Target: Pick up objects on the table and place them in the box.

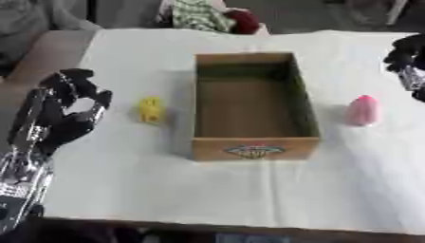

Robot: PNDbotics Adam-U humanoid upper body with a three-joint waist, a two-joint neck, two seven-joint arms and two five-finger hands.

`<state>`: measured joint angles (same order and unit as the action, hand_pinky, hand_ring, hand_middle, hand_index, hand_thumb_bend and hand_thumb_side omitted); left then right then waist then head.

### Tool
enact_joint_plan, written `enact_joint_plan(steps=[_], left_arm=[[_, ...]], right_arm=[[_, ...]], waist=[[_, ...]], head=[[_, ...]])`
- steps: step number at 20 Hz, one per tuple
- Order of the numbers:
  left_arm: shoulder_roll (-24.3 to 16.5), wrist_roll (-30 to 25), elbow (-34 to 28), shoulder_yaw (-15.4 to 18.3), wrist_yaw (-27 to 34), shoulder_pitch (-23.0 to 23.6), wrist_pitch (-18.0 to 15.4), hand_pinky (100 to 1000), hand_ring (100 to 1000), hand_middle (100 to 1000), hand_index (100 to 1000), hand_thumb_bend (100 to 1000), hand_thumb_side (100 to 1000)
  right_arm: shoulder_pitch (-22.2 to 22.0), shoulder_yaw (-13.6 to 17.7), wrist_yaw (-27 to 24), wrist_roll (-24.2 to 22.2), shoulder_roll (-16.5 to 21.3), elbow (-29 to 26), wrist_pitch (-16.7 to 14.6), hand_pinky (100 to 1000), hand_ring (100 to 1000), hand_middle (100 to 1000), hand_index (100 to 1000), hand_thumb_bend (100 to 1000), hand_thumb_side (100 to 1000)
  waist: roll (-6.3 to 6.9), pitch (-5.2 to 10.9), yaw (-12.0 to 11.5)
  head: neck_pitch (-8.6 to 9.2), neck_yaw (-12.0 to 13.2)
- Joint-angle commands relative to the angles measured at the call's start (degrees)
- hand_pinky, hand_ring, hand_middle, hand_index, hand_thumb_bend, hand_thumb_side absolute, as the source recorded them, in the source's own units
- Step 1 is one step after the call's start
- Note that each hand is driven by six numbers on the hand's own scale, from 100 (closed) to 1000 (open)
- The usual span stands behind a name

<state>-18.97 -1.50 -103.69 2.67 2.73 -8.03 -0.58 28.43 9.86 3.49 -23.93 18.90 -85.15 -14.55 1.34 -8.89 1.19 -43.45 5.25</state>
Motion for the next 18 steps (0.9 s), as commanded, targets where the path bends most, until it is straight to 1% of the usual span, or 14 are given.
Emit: enact_joint_plan(steps=[1, 4, 8, 13, 18], left_arm=[[-2.7, -0.3, -0.2, 0.4, -1.0, -0.8, 0.0, 741, 548, 510, 710, 378, 100], [-4.4, -0.7, 0.6, 0.1, -2.7, -1.5, 0.3, 743, 554, 515, 714, 381, 100], [-8.0, -2.4, 2.2, -1.1, -6.1, -2.8, 0.8, 746, 565, 526, 723, 397, 121], [-13.2, -5.9, 6.2, -3.8, -10.7, -5.4, 1.9, 742, 569, 532, 729, 420, 169], [-15.6, -8.0, 11.3, -6.9, -14.6, -8.8, 2.6, 738, 571, 535, 730, 447, 191]], right_arm=[[0.8, 0.3, 0.3, -0.2, 1.2, -1.0, -0.1, 603, 637, 572, 711, 100, 262], [0.7, 0.3, 0.3, -0.3, 1.2, -1.0, 0.0, 603, 637, 573, 712, 100, 263], [0.7, 0.2, 0.3, -0.4, 1.2, -1.0, 0.0, 603, 637, 573, 712, 100, 262], [0.9, -0.1, 0.4, -0.7, 1.1, -0.9, -0.1, 604, 637, 573, 713, 100, 262], [1.0, -0.2, 0.3, -0.9, 1.1, -0.9, -0.2, 604, 637, 573, 713, 100, 262]], waist=[[0.1, 0.76, 0.0], [0.18, 0.85, 0.0], [0.25, 0.96, 0.1], [0.31, 1.08, 0.4], [0.35, 1.16, 0.8]], head=[[0.25, 0.1], [0.26, 0.1], [0.21, 0.3], [0.06, 0.5], [-0.04, 0.6]])
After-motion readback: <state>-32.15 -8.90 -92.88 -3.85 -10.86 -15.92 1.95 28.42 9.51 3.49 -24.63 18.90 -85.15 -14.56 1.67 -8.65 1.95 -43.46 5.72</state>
